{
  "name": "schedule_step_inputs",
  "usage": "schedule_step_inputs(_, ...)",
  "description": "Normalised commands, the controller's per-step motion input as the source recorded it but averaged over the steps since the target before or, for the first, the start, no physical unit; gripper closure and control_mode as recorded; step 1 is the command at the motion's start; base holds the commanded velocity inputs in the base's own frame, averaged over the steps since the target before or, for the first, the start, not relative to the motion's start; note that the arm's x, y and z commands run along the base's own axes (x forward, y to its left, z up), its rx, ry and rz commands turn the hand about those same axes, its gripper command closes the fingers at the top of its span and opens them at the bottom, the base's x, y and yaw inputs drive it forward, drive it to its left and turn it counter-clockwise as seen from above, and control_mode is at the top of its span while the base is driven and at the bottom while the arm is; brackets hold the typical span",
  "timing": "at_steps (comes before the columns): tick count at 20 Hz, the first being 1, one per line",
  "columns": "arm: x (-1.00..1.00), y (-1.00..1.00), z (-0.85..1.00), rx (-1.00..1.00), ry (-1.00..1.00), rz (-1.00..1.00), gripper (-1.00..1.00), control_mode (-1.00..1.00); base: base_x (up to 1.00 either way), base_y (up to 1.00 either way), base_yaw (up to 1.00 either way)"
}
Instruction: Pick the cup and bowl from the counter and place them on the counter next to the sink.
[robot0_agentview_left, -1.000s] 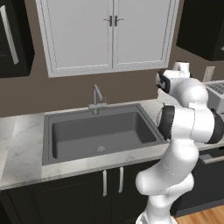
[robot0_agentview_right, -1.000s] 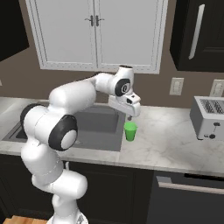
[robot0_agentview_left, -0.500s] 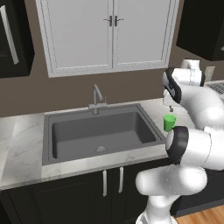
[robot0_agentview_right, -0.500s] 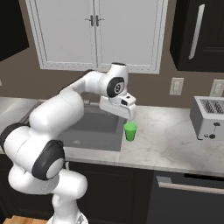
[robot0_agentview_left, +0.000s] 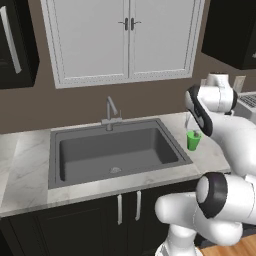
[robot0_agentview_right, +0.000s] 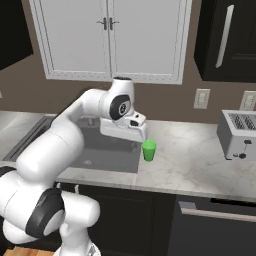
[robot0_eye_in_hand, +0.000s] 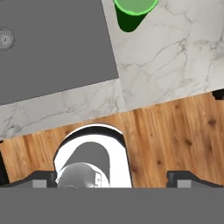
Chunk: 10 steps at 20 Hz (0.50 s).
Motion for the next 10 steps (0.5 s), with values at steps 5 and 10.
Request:
schedule_step_inputs(5,0.00,0.03,0.00,0.00,0.00,0.02,-1.00,-1.00,0.00,0.00,0.00)
schedule_step_inputs(10,0.00,0.00,0.00,0.00,0.00,0.00,-1.00,-1.00,0.00,0.00,0.00)
